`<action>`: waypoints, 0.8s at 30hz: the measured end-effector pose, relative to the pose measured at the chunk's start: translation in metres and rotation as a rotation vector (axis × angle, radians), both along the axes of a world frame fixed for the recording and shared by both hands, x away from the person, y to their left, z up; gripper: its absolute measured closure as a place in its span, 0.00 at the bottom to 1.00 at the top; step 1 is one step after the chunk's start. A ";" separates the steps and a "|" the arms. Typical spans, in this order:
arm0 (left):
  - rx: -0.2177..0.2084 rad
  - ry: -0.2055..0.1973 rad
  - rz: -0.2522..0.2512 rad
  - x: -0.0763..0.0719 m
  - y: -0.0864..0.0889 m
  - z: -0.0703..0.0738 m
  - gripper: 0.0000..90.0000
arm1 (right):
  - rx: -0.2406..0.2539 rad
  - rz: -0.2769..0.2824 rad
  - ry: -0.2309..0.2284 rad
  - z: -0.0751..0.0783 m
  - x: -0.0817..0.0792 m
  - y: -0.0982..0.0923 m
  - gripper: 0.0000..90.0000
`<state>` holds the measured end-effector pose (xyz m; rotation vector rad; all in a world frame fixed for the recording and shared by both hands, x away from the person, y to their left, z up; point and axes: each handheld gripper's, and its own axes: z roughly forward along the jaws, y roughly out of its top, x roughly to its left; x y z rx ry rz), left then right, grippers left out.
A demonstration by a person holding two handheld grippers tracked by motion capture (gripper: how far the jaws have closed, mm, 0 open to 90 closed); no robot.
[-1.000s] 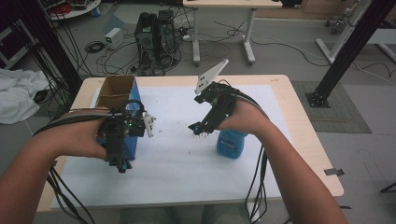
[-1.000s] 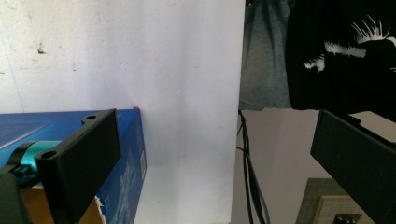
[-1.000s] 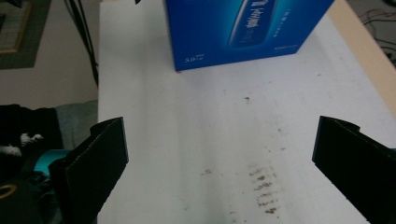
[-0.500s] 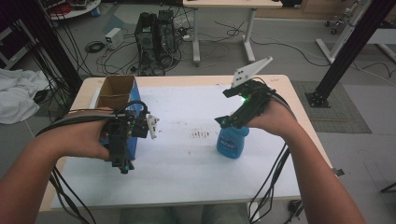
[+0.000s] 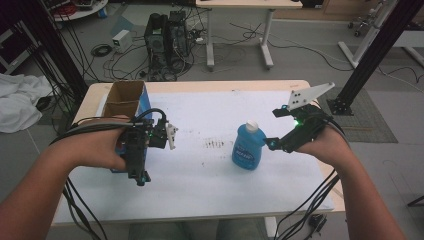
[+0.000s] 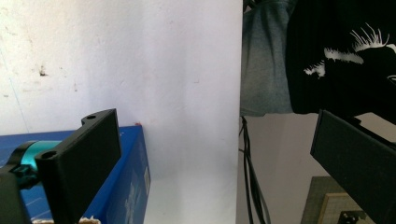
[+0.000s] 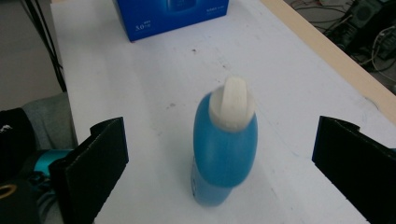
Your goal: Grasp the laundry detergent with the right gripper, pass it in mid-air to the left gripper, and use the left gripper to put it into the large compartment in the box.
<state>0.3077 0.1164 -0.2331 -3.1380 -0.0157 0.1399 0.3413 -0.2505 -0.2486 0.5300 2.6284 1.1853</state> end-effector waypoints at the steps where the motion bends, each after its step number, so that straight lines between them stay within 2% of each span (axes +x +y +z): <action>1: 0.001 -0.001 0.000 0.000 -0.001 0.000 0.02 | 0.002 -0.008 0.002 -0.002 -0.001 -0.004 0.03; 5: 0.004 0.005 -0.005 0.002 -0.002 -0.001 0.02 | 0.014 -0.029 0.013 -0.011 -0.005 -0.014 0.03; 8: 0.006 -0.001 -0.007 0.003 -0.004 -0.002 0.02 | -0.001 -0.047 0.026 -0.023 -0.007 -0.021 0.03; 9: 0.004 0.007 -0.008 0.004 -0.005 -0.002 0.02 | -0.001 -0.047 0.026 -0.023 -0.007 -0.021 0.03; 11: 0.003 0.003 -0.013 0.004 -0.007 -0.004 0.02 | 0.004 -0.058 0.040 -0.034 -0.009 -0.024 0.03; 17: 0.008 0.011 -0.019 0.006 -0.009 -0.006 0.02 | 0.002 -0.071 0.063 -0.052 -0.010 -0.025 0.03; 24: 0.008 0.011 -0.021 0.006 -0.011 -0.007 0.02 | 0.005 -0.069 0.069 -0.065 -0.008 -0.025 0.03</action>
